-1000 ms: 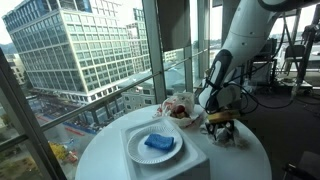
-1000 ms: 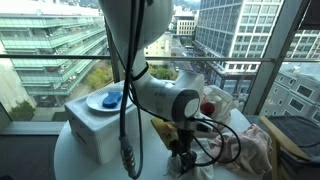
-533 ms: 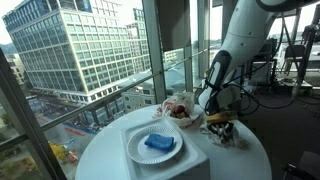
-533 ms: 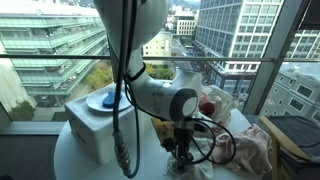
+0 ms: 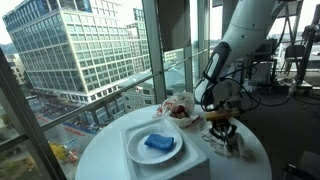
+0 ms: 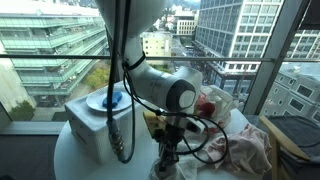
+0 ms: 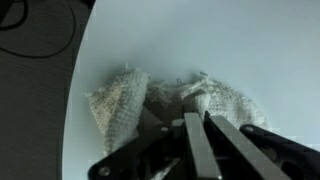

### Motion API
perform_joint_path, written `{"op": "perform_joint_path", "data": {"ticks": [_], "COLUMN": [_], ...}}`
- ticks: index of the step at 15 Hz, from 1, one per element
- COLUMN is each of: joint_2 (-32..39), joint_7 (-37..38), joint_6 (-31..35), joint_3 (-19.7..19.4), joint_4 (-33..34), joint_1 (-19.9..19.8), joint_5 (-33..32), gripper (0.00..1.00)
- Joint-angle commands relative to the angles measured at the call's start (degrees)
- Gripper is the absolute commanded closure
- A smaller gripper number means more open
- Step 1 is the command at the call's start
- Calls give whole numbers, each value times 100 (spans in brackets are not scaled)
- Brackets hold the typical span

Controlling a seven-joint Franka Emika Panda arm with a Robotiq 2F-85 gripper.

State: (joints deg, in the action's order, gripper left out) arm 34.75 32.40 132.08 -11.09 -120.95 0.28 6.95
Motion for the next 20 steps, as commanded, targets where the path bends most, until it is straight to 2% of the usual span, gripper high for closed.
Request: {"op": "perform_joint_path", "data": {"ticks": [1,7,10,12,20], "joint_2": [-271,-250,-338,-455,-608], "joint_7": [-929,-2333,-2093,-1906,-1526], "joint_6": [-755,-1820,-1908,-1723,-1291], "joint_3": [433,848,707,602,174], "joint_4": [-27,130,103,-3,-33], "joint_1": [-354,-666,-699,-756,-1296], "joint_5": [367,723,920,1115,2231], "gripper": [98,98,98,98,98]}}
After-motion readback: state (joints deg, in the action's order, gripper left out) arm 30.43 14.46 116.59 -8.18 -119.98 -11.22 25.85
